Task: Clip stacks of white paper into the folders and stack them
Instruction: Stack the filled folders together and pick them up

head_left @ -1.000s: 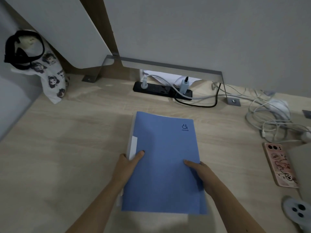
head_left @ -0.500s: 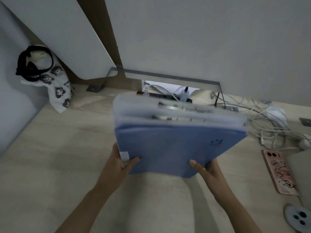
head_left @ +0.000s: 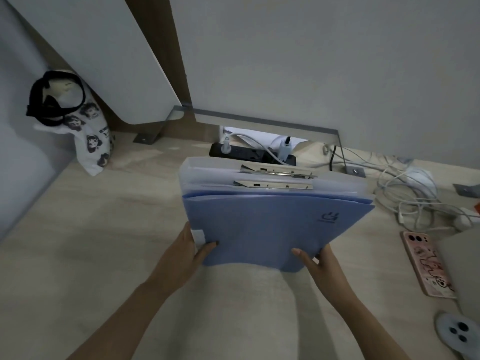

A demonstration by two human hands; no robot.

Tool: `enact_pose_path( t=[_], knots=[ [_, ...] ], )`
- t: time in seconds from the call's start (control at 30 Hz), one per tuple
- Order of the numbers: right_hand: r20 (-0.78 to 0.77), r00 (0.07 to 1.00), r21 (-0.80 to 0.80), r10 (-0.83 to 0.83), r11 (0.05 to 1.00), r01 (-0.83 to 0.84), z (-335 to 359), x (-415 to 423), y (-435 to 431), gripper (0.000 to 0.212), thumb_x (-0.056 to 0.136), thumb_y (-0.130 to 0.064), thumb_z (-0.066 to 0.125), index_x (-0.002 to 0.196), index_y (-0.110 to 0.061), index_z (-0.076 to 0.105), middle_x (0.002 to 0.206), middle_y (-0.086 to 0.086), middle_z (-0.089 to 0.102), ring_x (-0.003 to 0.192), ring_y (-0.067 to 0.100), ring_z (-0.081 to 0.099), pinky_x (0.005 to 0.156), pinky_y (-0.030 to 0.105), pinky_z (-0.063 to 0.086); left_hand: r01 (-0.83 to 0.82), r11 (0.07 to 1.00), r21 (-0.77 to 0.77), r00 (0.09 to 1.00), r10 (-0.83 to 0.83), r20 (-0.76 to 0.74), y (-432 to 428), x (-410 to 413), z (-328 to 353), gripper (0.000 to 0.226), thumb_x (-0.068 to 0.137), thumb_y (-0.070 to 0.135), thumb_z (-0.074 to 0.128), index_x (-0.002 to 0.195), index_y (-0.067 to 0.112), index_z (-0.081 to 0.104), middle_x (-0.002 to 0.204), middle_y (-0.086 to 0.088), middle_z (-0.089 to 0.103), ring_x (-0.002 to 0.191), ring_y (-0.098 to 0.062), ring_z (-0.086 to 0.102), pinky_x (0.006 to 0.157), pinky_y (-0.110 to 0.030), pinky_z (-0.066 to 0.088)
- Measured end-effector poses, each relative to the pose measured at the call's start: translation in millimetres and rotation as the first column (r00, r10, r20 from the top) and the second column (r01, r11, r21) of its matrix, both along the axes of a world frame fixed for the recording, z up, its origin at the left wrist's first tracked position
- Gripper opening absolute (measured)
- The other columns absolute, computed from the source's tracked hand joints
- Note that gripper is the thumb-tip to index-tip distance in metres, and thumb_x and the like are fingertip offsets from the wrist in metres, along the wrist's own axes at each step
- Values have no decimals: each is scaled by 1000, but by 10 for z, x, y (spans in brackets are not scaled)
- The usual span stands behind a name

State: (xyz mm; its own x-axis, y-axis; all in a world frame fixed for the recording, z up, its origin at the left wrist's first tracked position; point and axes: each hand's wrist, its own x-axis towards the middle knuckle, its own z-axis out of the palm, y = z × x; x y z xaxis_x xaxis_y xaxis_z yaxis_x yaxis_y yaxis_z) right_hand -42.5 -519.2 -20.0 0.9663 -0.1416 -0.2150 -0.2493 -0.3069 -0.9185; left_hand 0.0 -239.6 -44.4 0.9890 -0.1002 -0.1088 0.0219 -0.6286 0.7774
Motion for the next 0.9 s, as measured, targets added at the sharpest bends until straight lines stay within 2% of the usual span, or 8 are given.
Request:
enact_pose_path(
  t=[0.1,0.2,0.3,0.37,0.5,0.57,0.8,0.9],
  knots=[
    [-7,999,-30,-47,998,46,7,6,43,50,85,-23,60,128,-32,38,118,-17,55,105,7,56,77,17,48,34,999,-25,996,-32,80,21,64,51,53,89,33,52,136,17,33,127,9,48,113,-10,49,88,-21,37],
    [-59,998,-17,-30,999,29,8,57,175,52,84,-30,61,131,-29,39,117,-24,54,104,0,56,74,17,49,13,988,-155,998,-3,62,120,98,89,41,89,40,49,127,31,36,121,15,53,107,0,53,90,-22,42],
    [-134,990,21,36,999,-34,-36,218,439,52,82,-35,62,130,-28,43,122,-18,57,108,5,57,76,17,49,-171,944,-281,985,173,-16,290,176,110,37,85,51,48,114,28,46,105,11,60,89,9,56,75,-11,45],
    [-181,980,41,78,997,-71,-97,356,683,52,82,-39,61,130,-28,43,123,-15,57,106,5,58,75,15,50,-281,908,-310,959,272,-75,492,261,87,38,82,55,47,107,26,51,96,11,62,81,7,58,68,-12,47],
    [-268,947,89,178,983,-160,-265,662,1230,49,83,-41,59,128,-28,44,122,-13,58,98,0,59,66,10,50,-397,881,-256,916,363,-173,1010,405,17,5,92,35,50,88,32,52,89,7,61,81,-6,59,75,-29,45],
    [-294,928,125,231,971,-203,-356,815,1515,48,84,-39,59,129,-24,45,124,-9,59,98,0,60,66,9,50,-420,883,-211,903,383,-194,1308,490,-68,10,92,32,50,82,32,50,87,6,59,81,-12,57,77,-29,43],
    [-395,880,157,263,963,-218,-660,1410,2358,50,83,-41,61,126,-17,52,124,0,61,105,16,63,70,15,52,-476,873,-108,849,424,-316,2150,974,-365,44,92,42,46,121,9,51,106,4,54,102,-18,51,87,-31,38],
    [-430,867,163,252,966,-200,-753,1626,2583,52,84,-41,61,128,-15,51,127,3,60,108,20,61,76,19,52,-482,870,-103,832,418,-365,2357,1186,-438,52,92,45,44,127,7,48,114,-2,56,110,-26,55,89,-33,41]
  ],
)
